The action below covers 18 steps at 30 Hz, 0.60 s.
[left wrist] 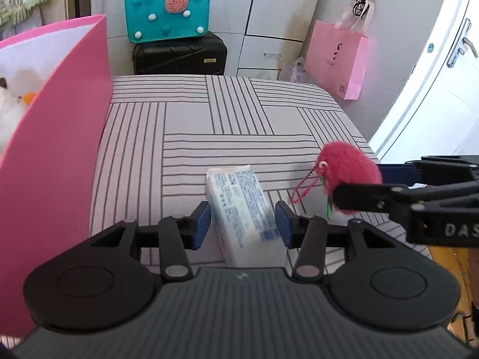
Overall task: Organize soft objects
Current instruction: 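Carry the pom-pom in the right gripper and wipes pack in the left gripper over the box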
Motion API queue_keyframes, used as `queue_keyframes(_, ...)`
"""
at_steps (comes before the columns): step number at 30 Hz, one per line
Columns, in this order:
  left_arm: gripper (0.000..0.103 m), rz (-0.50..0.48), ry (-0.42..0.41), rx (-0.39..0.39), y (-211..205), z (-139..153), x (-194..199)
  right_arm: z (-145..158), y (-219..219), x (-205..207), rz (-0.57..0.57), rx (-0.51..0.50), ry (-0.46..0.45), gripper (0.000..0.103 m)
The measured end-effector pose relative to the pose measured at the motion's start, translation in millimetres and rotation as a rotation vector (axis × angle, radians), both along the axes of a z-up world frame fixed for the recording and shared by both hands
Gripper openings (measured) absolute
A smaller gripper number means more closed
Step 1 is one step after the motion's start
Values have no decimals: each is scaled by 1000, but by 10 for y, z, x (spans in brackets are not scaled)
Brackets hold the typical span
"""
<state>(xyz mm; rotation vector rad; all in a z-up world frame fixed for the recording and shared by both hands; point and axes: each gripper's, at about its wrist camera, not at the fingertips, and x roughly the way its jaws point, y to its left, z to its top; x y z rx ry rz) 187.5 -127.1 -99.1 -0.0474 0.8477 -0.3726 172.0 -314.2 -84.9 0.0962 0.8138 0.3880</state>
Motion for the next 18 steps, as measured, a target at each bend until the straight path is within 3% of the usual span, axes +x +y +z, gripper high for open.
queue_keyframes(10, 40, -1, 7, -7, 23, -45, 3, -21, -8, -42, 4, 1, 11, 52)
queue_keyframes(18, 40, -66, 26, -23, 109, 33, -97, 32, -25, -124, 18, 16, 25, 52)
